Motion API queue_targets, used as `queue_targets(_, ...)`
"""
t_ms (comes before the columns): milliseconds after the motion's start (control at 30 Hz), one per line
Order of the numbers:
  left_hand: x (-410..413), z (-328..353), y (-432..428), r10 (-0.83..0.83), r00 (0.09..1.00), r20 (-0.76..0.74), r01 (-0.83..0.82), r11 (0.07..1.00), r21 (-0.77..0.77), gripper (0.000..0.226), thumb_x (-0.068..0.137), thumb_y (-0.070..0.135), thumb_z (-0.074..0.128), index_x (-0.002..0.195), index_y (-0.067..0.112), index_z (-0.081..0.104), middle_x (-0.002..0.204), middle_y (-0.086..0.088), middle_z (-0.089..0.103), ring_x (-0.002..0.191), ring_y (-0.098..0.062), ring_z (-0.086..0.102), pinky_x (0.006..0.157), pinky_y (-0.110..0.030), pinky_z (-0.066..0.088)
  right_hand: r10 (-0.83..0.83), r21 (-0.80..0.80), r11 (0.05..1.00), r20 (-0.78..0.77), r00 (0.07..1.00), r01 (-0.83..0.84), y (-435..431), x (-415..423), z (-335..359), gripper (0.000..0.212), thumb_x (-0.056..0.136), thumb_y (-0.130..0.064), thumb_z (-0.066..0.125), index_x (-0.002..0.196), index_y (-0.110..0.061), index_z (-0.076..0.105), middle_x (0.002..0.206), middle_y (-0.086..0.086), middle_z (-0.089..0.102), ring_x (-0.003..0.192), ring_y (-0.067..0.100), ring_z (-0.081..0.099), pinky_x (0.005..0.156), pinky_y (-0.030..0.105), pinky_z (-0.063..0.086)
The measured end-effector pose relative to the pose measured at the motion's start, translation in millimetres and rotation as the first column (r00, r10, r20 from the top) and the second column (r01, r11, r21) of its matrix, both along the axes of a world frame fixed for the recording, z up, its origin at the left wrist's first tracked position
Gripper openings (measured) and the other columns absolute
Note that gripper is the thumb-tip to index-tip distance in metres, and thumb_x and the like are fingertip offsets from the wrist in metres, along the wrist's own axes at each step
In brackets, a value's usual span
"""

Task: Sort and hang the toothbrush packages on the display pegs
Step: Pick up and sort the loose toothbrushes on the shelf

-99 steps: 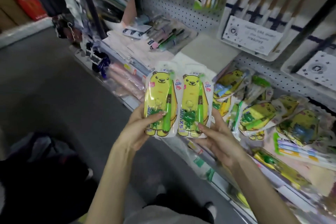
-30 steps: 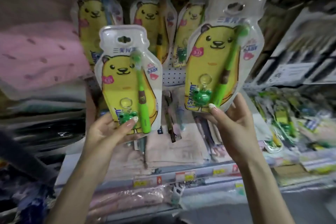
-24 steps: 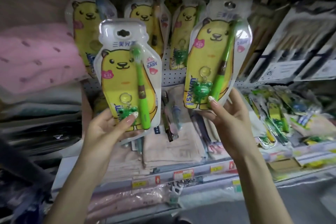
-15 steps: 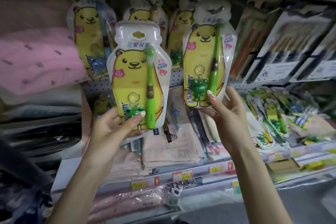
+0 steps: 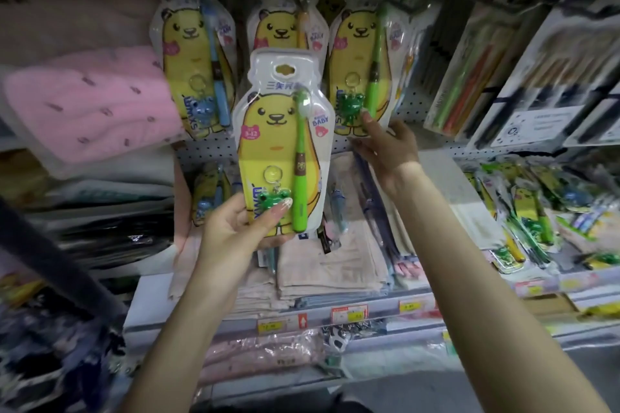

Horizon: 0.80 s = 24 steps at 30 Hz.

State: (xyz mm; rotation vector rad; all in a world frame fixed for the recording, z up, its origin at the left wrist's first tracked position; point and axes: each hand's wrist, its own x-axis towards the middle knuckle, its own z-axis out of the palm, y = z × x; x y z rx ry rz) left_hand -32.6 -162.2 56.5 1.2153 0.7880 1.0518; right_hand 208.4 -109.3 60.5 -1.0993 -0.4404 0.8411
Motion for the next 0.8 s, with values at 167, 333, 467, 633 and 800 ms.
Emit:
queue_targets(167, 2.4, -4.3, 1.1, 0.011, 1.0, -0.004, -0.011, 0.999, -0.033, 0.026, 0.077, 0.015, 0.066, 0.103, 0.015, 0.066, 0.097, -0.002, 0.075, 0.085, -0.018, 0.072, 0.063, -0.026, 0.059, 0.083, -0.227, 0.971, 0.005, 0.997, -0.08, -8.4, 1.3, -0.3, 0.061, 0.087, -0.04, 0.067, 0.131, -0.004, 0.044, 0.108, 0.013, 0.059, 0.094, 0.025, 0.064, 0.067, 0.034, 0.059)
queue_targets(333, 6.0, -4.6, 2.2, -0.015, 1.0, 0.026, 0.016, 0.997, -0.071, 0.033, 0.07, 0.02, 0.067, 0.103, 0.016, 0.066, 0.096, -0.002, 0.076, 0.084, -0.019, 0.072, 0.064, -0.027, 0.06, 0.279, -0.128, 0.955, 0.084, 0.957, -0.268, -53.3, -27.4, -10.7, 0.041, 0.09, -0.047, 0.055, 0.113, -0.014, 0.064, 0.11, 0.006, 0.072, 0.103, 0.022, 0.068, 0.096, 0.039, 0.053)
queue_targets(467, 12.6, -4.9, 0.8, -0.05, 0.998, 0.046, 0.054, 0.994, -0.092, 0.027, 0.073, 0.018, 0.066, 0.1, 0.016, 0.067, 0.094, -0.001, 0.076, 0.084, -0.021, 0.072, 0.062, -0.027, 0.059, 0.425, -0.036, 0.903, 0.215, 0.879, -0.428, -81.7, -54.0, -3.1, 0.047, 0.079, -0.055, 0.065, 0.105, -0.016, 0.069, 0.112, 0.006, 0.072, 0.108, 0.022, 0.066, 0.095, 0.034, 0.052)
queue_targets(633, 18.5, -2.3, -2.4, -0.108, 0.991, 0.081, 0.114, 0.991, -0.07, 0.028, 0.073, 0.02, 0.065, 0.101, 0.016, 0.066, 0.093, -0.001, 0.076, 0.082, -0.02, 0.073, 0.061, -0.029, 0.059, 0.374, 0.023, 0.914, 0.342, 0.862, -0.406, -92.8, -66.9, 3.8, 0.031, 0.071, -0.011, 0.074, 0.102, -0.011, 0.068, 0.097, -0.001, 0.074, 0.092, 0.011, 0.068, 0.078, 0.022, 0.053)
queue_targets(800, 23.4, 3.6, -4.3, -0.18, 0.977, 0.11, 0.184, 0.983, -0.025, 0.027, 0.076, 0.021, 0.062, 0.102, 0.012, 0.065, 0.095, -0.002, 0.075, 0.086, -0.02, 0.072, 0.066, -0.029, 0.059, 0.298, 0.097, 0.935, 0.304, 0.905, -0.341, -94.8, -64.1, 7.1, 0.033, 0.072, -0.007, 0.076, 0.105, -0.007, 0.067, 0.099, 0.007, 0.074, 0.093, 0.018, 0.068, 0.081, 0.03, 0.057)
